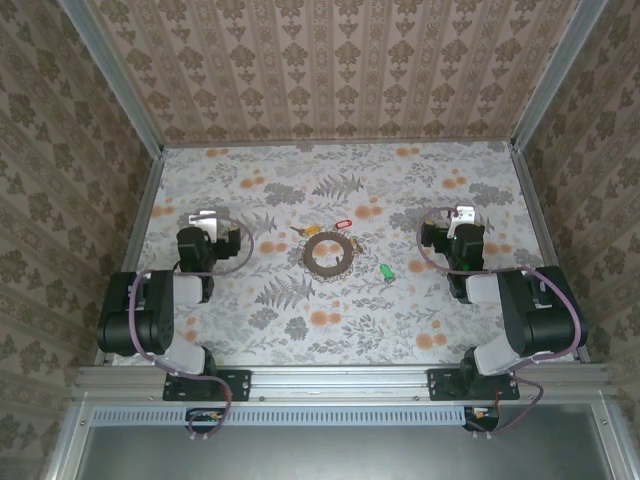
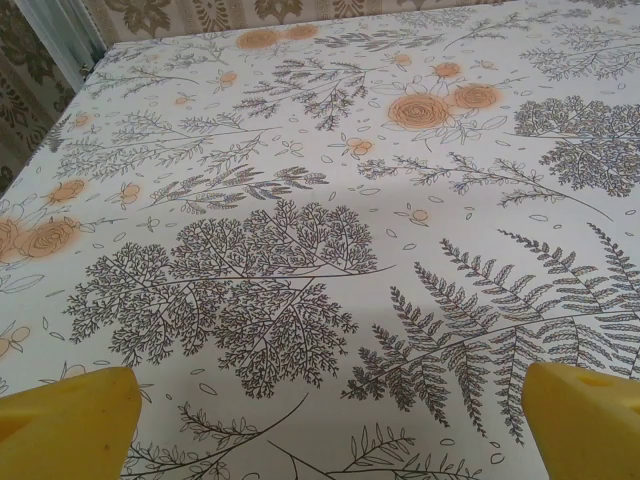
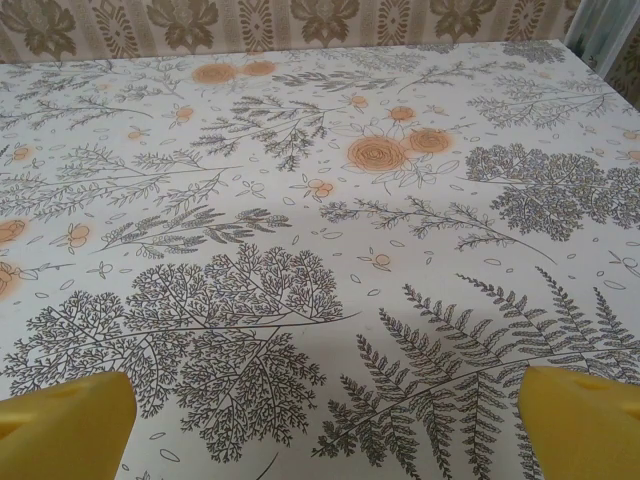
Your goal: Put the keys on the keyring
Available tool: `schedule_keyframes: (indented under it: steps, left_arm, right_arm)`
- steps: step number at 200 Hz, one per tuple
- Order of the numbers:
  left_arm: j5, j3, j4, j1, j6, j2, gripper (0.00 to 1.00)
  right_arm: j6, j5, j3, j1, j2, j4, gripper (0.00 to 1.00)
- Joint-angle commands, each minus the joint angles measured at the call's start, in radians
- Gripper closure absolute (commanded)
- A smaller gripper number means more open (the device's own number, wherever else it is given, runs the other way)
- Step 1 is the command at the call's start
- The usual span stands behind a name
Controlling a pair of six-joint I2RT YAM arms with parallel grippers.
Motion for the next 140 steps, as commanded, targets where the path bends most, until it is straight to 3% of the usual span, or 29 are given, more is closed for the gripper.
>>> schedule_keyframes:
  steps: [1,140]
  left_arm:
    - [-0.003,0.023,0.029,0.005,0.012,0.01,0.0]
    - [0.01,0.024,0.026,0.014,0.007,0.01,0.0]
  right_arm:
    - [-0.008,0.014,0.019,0.006,0.013,0.035,0.0]
    - [-0.006,0.014,0.018,0.006,0.012,0.035,0.0]
